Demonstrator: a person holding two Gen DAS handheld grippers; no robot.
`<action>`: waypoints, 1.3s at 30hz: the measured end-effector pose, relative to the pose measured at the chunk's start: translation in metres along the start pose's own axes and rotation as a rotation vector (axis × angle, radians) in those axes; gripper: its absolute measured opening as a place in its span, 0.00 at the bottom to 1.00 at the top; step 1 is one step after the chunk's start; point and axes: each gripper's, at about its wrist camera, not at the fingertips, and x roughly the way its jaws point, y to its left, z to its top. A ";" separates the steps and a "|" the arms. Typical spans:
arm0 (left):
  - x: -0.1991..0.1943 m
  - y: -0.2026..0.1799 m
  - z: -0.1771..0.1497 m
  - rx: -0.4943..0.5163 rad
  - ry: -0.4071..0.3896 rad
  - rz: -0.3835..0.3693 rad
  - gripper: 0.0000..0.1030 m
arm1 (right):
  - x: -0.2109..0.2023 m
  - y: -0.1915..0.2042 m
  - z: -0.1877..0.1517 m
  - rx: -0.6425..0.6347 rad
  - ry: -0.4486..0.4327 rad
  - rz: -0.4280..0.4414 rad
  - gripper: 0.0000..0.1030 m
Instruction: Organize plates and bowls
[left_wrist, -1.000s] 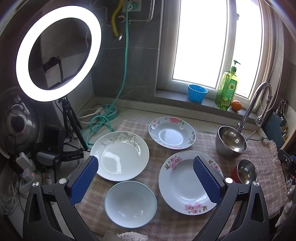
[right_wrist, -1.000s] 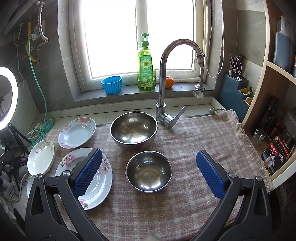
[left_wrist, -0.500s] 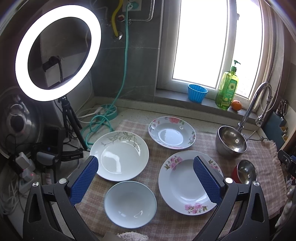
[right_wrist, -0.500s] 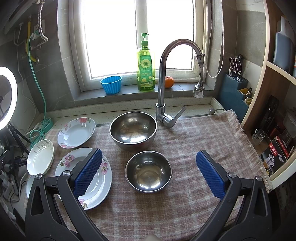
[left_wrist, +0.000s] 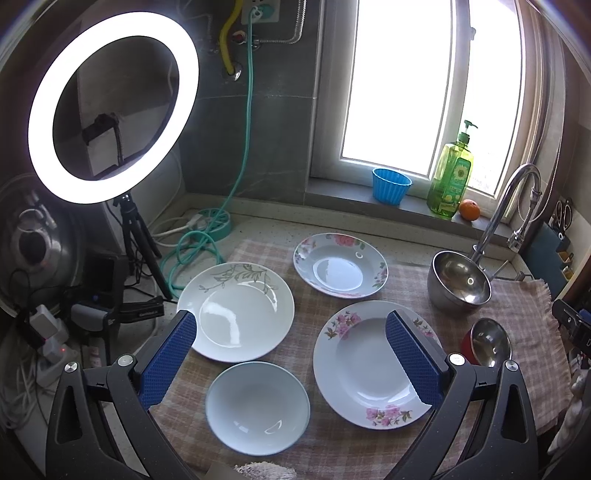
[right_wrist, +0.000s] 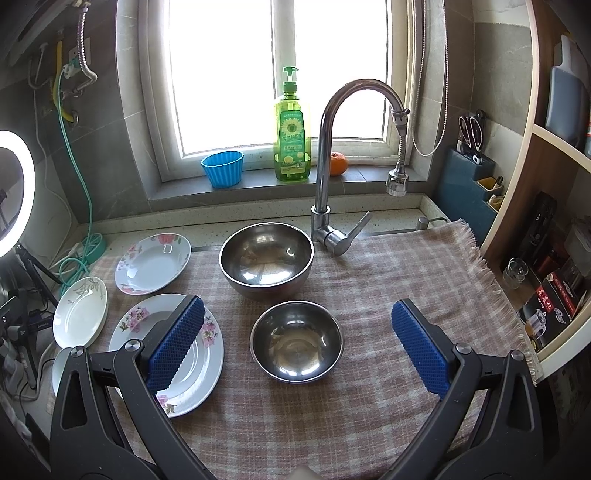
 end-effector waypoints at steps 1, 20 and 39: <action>0.000 0.000 0.000 0.000 0.000 0.000 0.99 | 0.000 0.000 0.000 0.000 0.000 0.001 1.00; 0.002 0.003 0.001 -0.010 0.006 -0.004 0.99 | 0.000 0.001 0.000 -0.004 0.006 -0.001 1.00; 0.031 0.011 -0.005 -0.005 0.105 -0.052 0.99 | 0.040 0.003 -0.028 -0.032 0.148 0.117 1.00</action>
